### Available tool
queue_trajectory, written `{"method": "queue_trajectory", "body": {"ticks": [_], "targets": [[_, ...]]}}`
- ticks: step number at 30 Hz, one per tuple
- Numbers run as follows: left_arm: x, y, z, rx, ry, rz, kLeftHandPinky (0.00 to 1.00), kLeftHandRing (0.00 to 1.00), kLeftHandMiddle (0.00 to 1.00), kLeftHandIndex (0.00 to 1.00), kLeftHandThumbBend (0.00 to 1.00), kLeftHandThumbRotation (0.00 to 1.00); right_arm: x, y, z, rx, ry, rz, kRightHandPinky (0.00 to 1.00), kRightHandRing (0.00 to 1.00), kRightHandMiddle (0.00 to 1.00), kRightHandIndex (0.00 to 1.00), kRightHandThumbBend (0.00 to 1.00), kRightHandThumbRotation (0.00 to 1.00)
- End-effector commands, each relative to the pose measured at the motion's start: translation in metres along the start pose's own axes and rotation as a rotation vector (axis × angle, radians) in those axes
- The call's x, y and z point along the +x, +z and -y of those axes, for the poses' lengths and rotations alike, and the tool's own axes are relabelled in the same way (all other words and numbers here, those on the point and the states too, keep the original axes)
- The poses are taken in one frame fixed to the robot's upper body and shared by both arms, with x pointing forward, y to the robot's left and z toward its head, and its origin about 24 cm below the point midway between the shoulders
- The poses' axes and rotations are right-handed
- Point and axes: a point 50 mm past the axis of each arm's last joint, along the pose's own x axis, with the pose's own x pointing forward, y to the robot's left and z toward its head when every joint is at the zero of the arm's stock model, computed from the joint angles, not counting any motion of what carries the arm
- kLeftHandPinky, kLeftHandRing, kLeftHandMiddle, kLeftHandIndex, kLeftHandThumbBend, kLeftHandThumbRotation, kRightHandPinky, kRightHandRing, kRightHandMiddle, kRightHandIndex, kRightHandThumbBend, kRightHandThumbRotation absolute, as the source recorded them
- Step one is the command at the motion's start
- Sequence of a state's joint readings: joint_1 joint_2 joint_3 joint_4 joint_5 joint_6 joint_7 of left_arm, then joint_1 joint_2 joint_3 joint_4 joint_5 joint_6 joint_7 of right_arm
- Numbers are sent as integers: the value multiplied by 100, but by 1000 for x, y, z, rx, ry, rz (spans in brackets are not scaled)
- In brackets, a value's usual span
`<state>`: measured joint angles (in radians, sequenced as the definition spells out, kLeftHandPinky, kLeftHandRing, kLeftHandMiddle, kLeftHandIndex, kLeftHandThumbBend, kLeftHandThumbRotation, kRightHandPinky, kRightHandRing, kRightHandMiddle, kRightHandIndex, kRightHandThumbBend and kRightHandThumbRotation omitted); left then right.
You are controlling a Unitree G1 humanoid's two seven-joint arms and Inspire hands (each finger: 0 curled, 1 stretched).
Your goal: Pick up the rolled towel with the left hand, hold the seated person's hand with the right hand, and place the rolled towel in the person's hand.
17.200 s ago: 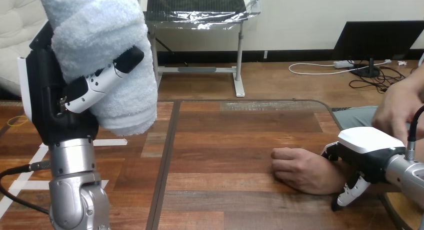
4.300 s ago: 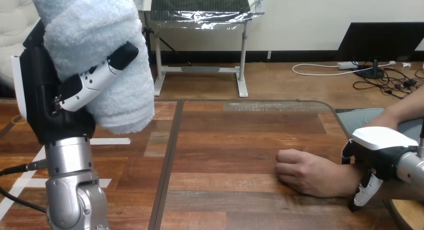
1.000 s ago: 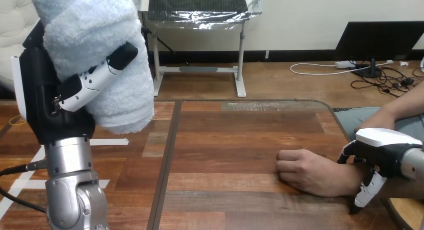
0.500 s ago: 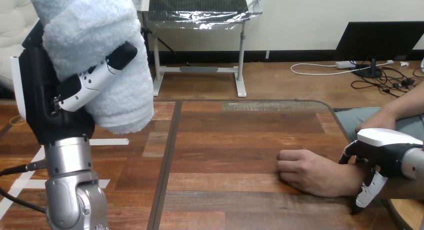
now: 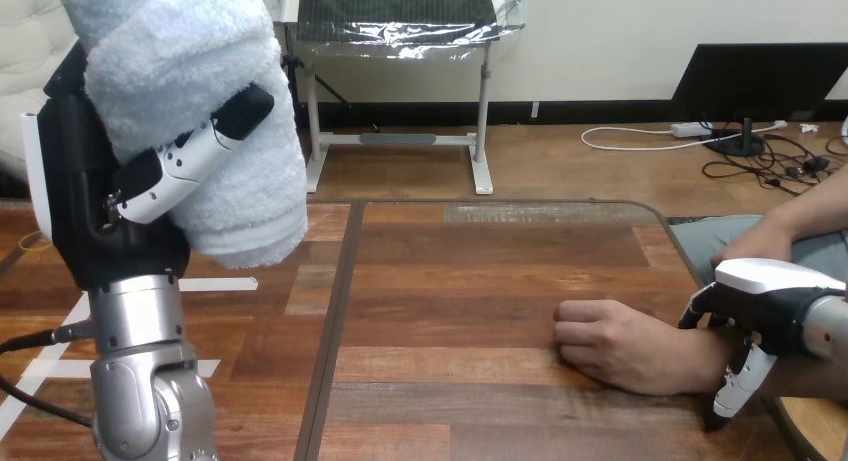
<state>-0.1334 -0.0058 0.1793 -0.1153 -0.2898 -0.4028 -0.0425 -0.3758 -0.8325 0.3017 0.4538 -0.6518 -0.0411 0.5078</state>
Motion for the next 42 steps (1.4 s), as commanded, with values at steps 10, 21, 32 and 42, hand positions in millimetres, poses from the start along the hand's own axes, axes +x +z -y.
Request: {"method": "queue_trajectory", "body": {"ticks": [10,21,32,42], "targets": [[15,16,11,-31,-37,93,21,27,33,38,53,0,-6,-8,18,-6,-52,-32,50,67,74,75,100,11],[16,17,12,-24,-38,98,21,27,33,38,53,0,-7,-9,18,-16,-46,-37,53,70,76,76,100,10],[15,16,11,-33,-39,96,21,27,34,38,54,0,-7,-10,18,-33,-45,-44,53,71,76,76,100,10],[15,16,11,-31,-37,97,21,27,34,39,53,0,-5,-11,16,-45,-47,-58,54,72,77,75,100,11]]}}
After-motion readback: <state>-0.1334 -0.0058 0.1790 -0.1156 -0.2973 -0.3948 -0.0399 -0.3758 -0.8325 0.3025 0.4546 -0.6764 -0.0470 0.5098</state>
